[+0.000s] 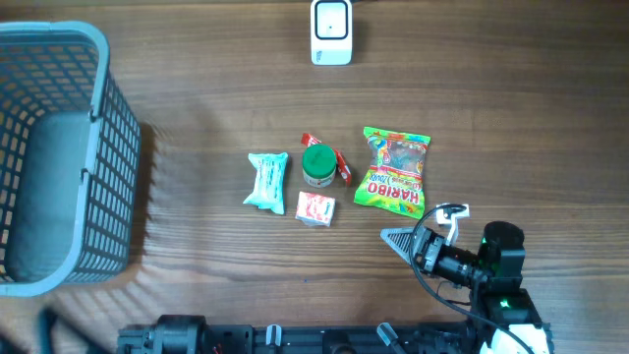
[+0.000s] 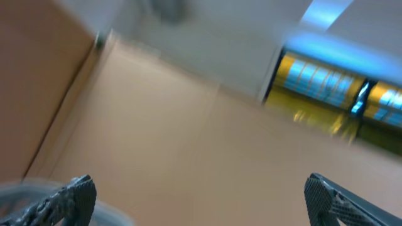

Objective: Scan the item barcode

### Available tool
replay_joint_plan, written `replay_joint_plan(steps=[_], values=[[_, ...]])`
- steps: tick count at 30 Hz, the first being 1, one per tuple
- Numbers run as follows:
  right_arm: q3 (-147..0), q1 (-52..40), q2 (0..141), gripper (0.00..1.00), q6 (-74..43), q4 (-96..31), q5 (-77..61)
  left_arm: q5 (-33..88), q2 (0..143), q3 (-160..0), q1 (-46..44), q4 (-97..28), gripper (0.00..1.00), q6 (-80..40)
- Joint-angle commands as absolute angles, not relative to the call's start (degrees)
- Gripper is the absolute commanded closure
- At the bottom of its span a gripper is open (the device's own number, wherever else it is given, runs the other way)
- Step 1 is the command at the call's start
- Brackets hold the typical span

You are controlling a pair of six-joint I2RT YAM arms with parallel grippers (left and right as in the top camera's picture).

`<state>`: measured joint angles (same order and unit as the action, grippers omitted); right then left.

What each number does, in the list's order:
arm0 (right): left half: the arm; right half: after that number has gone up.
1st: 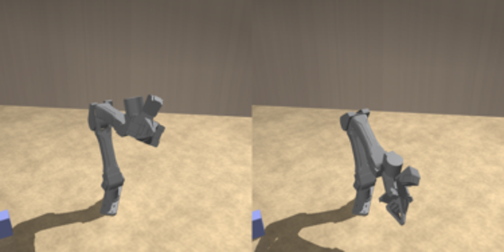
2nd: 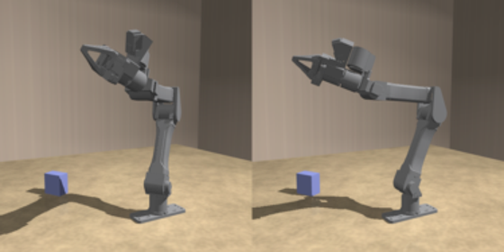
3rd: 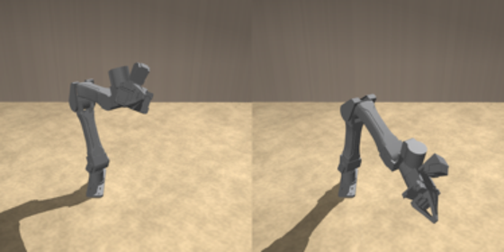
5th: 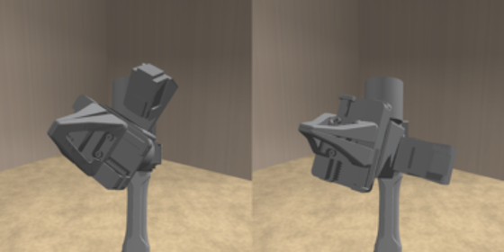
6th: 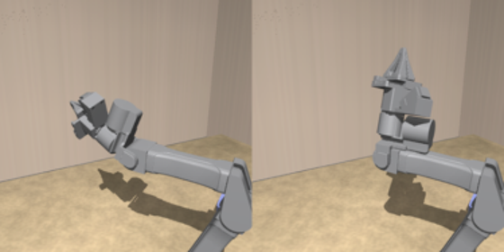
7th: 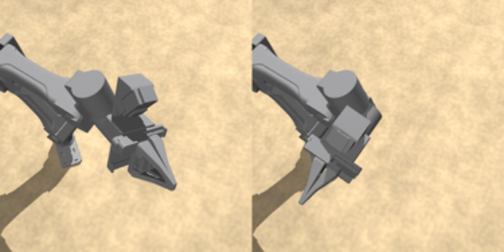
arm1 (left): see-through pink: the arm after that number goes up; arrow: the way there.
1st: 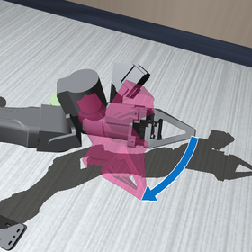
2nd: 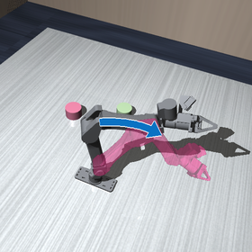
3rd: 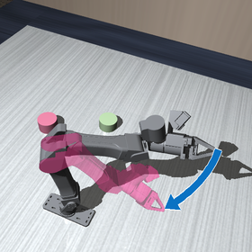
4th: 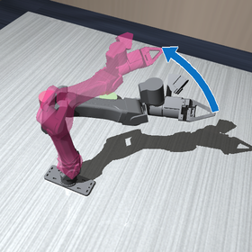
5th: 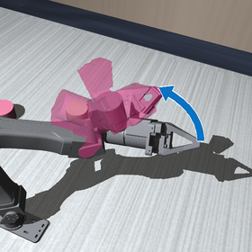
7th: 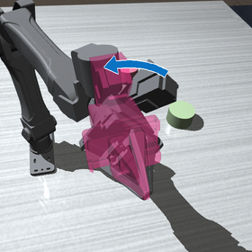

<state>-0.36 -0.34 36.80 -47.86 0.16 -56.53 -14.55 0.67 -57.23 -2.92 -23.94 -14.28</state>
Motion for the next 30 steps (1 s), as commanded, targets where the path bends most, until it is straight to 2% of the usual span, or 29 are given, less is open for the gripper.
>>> replay_joint_plan(steps=[1, 4, 7, 14, 16, 18, 19, 20, 22, 24, 27, 30], values=[[-0.32, -0.58, 36.97, 0.00, -46.70, 1.89, -39.24, -15.70, 0.43, -46.30, -3.11, -24.60, 0.00, -18.94], [-0.30, -0.58, 36.97, 0.00, -46.68, 2.07, -15.31, -15.73, 0.43, -37.26, -3.11, -24.67, 0.00, -20.21], [-0.30, -0.58, 36.97, 0.00, -46.68, 2.04, -4.80, -15.73, 0.43, -30.35, -3.11, -24.62, 0.00, -20.69], [-0.32, -0.58, 36.97, 0.00, -46.68, 1.80, -4.67, -11.62, 0.43, -26.30, -3.11, -28.51, 0.00, -24.71], [-0.32, -0.58, 36.97, 0.00, -46.85, 1.96, -4.67, -13.69, 0.43, -26.30, -3.11, -31.31, 0.00, -24.67], [-0.32, -0.58, 36.97, 0.00, -56.14, 2.22, -6.50, -14.87, 0.43, -26.30, -3.11, -34.76, 0.00, -24.71], [-0.32, -0.62, 37.12, 0.00, -58.70, 1.13, -14.90, -14.85, 0.43, -26.30, -3.11, -36.58, 0.00, -24.71], [-0.32, -0.69, 38.02, 0.00, -56.49, 2.07, -25.23, -14.87, 0.43, -26.26, -3.11, -38.81, 0.00, -24.69], [-0.32, -0.69, 39.29, 0.00, -60.18, 2.17, -32.25, -14.87, 0.43, -26.24, -3.11, -42.63, 0.00, -24.69], [-1.13, -0.75, 39.51, 0.00, -54.41, 5.02, -41.04, -14.87, 0.43, -26.24, -3.11, -43.81, 0.00, -24.67], [-7.38, -0.80, 39.51, 0.01, -50.26, -2.31, -40.27, -14.85, 0.43, -26.24, -3.11, -44.03, 0.00, -24.69], [-19.97, -0.82, 39.55, 0.01, -42.54, -22.90, -29.67, -14.83, 0.43, -26.24, -3.11, -45.06, 0.00, -24.71]])
